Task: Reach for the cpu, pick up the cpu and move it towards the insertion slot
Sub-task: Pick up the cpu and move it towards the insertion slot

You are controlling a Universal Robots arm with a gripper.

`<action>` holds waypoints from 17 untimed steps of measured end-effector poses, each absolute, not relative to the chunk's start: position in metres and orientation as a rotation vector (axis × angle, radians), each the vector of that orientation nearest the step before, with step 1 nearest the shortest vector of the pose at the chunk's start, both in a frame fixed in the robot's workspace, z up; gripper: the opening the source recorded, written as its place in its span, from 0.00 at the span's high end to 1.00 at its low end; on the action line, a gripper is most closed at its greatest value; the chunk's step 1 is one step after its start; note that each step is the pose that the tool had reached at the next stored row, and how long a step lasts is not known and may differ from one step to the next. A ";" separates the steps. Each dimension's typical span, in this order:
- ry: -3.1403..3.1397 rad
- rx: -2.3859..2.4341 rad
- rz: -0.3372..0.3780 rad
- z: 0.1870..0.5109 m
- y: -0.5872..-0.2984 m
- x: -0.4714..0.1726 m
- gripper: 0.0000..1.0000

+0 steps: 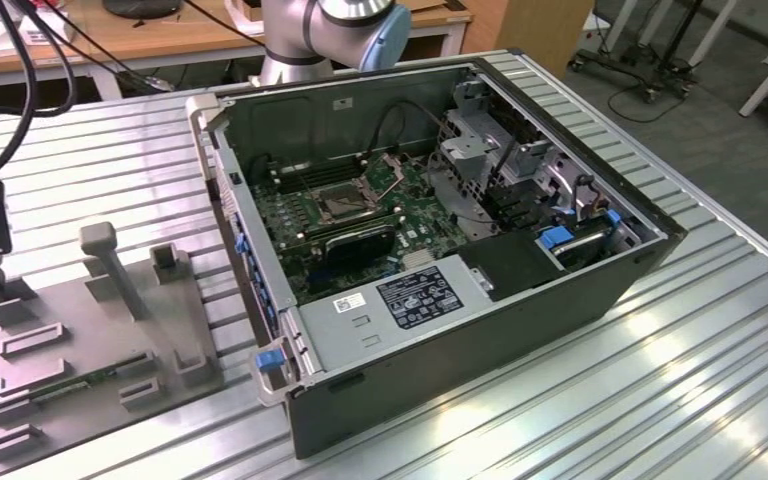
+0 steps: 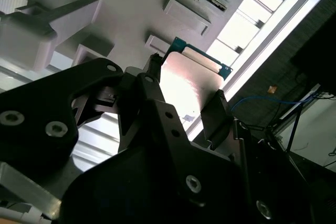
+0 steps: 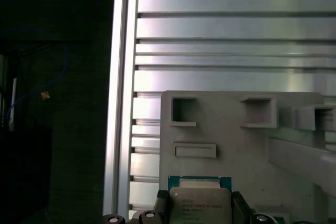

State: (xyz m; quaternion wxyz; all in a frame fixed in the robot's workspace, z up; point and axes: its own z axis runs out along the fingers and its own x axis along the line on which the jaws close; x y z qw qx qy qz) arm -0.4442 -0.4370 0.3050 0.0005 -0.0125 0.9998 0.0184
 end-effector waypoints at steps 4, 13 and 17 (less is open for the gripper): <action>3.140 -0.039 0.058 0.307 -0.437 -0.444 0.45; 3.140 -0.039 0.057 0.310 -0.437 -0.444 0.45; 3.140 -0.039 0.057 0.312 -0.437 -0.444 0.45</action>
